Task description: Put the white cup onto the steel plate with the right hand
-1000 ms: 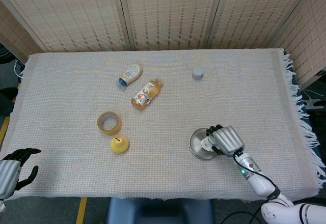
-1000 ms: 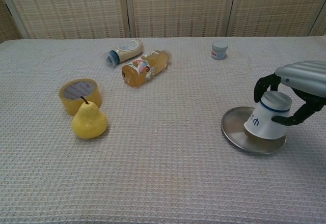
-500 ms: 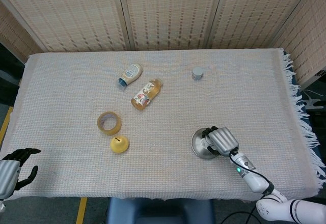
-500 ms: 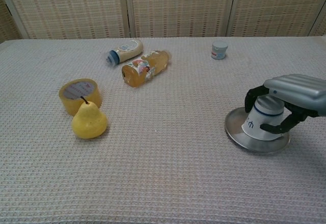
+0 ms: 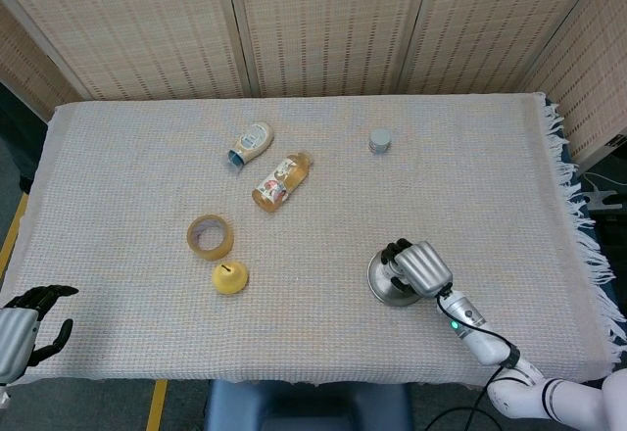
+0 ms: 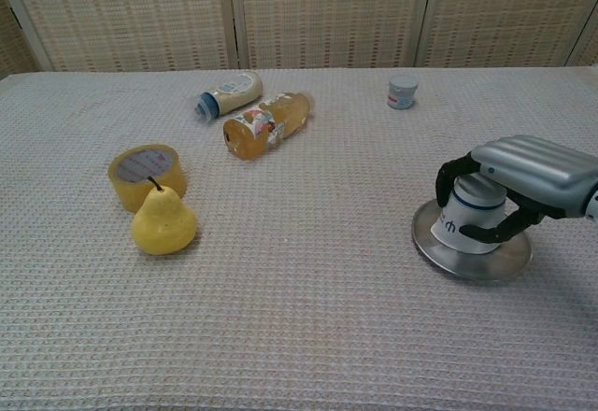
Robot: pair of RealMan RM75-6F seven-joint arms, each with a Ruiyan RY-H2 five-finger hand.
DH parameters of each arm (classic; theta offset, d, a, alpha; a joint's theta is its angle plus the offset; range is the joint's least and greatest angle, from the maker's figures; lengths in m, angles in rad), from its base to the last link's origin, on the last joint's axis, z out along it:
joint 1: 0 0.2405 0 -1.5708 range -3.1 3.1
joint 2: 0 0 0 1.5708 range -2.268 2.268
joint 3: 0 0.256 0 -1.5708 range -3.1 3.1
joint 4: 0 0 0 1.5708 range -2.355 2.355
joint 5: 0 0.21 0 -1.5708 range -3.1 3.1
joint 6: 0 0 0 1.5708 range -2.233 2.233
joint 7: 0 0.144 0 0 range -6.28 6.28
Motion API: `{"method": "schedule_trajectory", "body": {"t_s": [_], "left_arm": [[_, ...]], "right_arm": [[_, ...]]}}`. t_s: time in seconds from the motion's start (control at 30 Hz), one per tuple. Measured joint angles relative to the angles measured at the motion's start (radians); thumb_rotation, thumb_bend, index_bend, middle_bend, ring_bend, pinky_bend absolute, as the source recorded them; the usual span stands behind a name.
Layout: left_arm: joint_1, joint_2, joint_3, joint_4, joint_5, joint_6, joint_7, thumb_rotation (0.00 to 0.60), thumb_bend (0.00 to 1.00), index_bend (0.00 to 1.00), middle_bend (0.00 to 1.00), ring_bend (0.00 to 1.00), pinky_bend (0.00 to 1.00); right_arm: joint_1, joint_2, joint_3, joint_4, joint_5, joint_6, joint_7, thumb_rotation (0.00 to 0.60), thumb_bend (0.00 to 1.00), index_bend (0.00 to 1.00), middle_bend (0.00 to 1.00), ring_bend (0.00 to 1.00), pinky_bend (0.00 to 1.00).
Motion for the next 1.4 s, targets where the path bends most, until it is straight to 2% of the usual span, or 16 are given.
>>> {"method": "schedule_trajectory", "body": {"t_s": [0.23,0.33,0.43,0.63,0.77,0.83,1.17,1.27,1.4], "left_arm": [[0.0,0.001,0.001,-0.002,-0.001,-0.003,0.005,0.6,0.43,0.31,0.33,0.29,0.44],[0.0,0.001,0.001,-0.004,0.0,-0.003,0.004,0.6,0.43,0.31,0.33,0.29,0.44],[0.0,0.002,0.002,-0.004,0.0,-0.002,0.003,0.6,0.43,0.31,0.33,0.29,0.44],[0.0,0.002,0.002,-0.005,0.001,-0.003,0.006,0.6,0.43,0.31,0.33,0.29,0.44],[-0.001,0.002,0.003,-0.006,-0.001,-0.007,0.01,0.6,0.43,0.31,0.33,0.29,0.44],[-0.001,0.002,0.004,-0.008,-0.001,-0.01,0.014,0.6,0.43,0.31,0.33,0.29,0.44],[-0.001,0.002,0.005,-0.01,0.002,-0.008,0.015,0.6,0.43,0.31,0.33,0.3,0.44],[-0.001,0.003,0.005,-0.009,0.003,-0.007,0.014,0.6,0.43,0.31,0.33,0.29,0.44],[-0.001,0.003,0.005,-0.009,0.003,-0.006,0.012,0.6,0.43,0.31,0.33,0.29,0.44]], "right_arm": [[0.006,0.064,-0.019,-0.11,0.006,-0.072,0.19,0.6,0.22,0.49,0.44,0.34,0.73],[0.009,0.084,-0.023,-0.125,0.001,-0.084,0.214,0.6,0.22,0.49,0.44,0.34,0.73],[0.004,0.07,-0.017,-0.083,-0.012,-0.053,0.164,0.6,0.22,0.49,0.44,0.34,0.73],[-0.008,-0.006,0.003,0.12,-0.048,0.056,0.053,0.6,0.22,0.49,0.44,0.34,0.73],[-0.015,-0.054,0.008,0.206,-0.066,0.102,0.062,0.6,0.22,0.49,0.44,0.34,0.73],[-0.017,-0.054,0.006,0.202,-0.067,0.099,0.092,0.6,0.22,0.49,0.44,0.34,0.73],[-0.019,0.017,-0.034,0.047,-0.09,0.048,0.264,0.6,0.22,0.5,0.44,0.34,0.73],[-0.018,0.025,-0.042,0.043,-0.111,0.055,0.287,0.6,0.22,0.5,0.44,0.34,0.73],[-0.021,0.013,-0.039,0.087,-0.127,0.09,0.241,0.6,0.22,0.5,0.44,0.34,0.73]]}}
